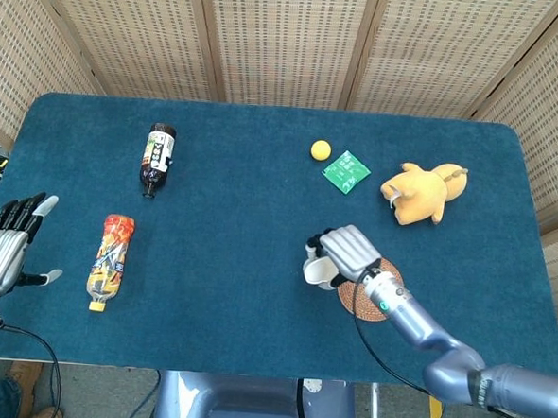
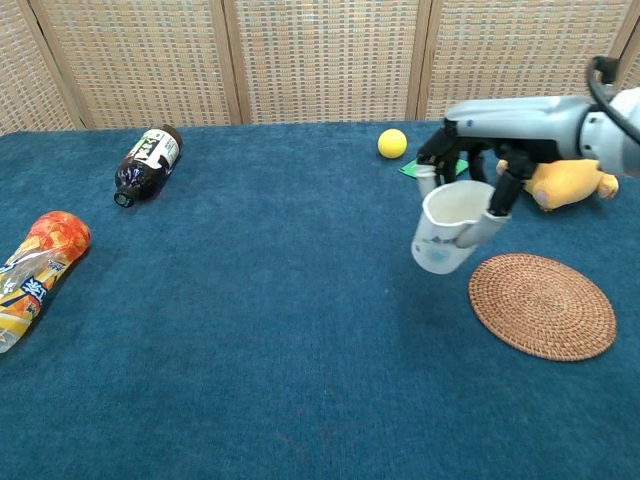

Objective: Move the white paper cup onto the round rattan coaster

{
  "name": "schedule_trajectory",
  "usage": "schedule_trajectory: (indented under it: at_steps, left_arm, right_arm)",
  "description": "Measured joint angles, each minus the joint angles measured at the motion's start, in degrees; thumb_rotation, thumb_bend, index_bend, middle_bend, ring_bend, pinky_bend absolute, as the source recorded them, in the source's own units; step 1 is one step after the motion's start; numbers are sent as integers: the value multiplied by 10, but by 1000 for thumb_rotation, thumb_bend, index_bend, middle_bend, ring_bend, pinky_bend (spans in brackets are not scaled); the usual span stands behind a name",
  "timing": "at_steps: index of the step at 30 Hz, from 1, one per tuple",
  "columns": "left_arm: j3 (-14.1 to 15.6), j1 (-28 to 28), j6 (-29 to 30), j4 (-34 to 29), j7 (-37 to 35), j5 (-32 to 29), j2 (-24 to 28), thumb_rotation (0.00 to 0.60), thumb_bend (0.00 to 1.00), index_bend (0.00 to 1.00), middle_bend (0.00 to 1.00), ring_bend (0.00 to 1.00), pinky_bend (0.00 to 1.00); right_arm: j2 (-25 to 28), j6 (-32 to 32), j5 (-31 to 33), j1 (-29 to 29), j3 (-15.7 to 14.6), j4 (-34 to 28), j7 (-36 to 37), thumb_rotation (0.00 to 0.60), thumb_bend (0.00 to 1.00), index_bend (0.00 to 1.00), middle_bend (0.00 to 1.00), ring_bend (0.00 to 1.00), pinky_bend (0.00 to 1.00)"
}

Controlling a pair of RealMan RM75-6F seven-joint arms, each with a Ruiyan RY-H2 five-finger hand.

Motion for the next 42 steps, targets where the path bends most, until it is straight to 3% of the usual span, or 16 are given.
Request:
schedule_trajectory:
  at_steps: [7,21,22,26,28,31,36,42]
  left_arm:
    - [0,1,-2,-6,14,1,-2,600,0,0,0,0,0]
    - [-3,2,-9,-11,23,6,-3,600,0,0,0,0,0]
    - [-3,2,-9,-11,23,6,-3,600,0,0,0,0,0]
    - [-4,3,-12,-11,23,6,-3,600,0,0,0,0,0]
    - [-4,3,-12,-11,24,6,-3,600,0,0,0,0,0]
    - [-5,3,-11,-12,25,7,-3,600,0,0,0,0,0]
    - [-5,3,-13,-12,26,8,-4,600,0,0,0,0,0]
    - [-3,7,-9,-12,25,14,-4,600,0,0,0,0,0]
  right_arm:
    - [37,8,-21,-39,-40,-11,21,600,99,503,481,408,524]
    - [29,-1,-43,-51,-59,35,25,600,111,481,456,393,514]
    - [30,-3,-40,-51,-60,37,23,600,108,458,432,373,482]
    - [35,-11,-30,-52,-63,39,10,600,77,245,189,154,107]
    - [40,-22,-21,-50,-65,36,7,600,35,117,56,43,16]
    - [51,-42,-7,-46,-69,28,-2,600,0,14,0,0,0]
    - [61,-34,-1,-47,-68,11,-9,600,0,11,0,0,0]
    - [91,21,-16,-67,-64,-31,-16,600,0,11,0,0,0]
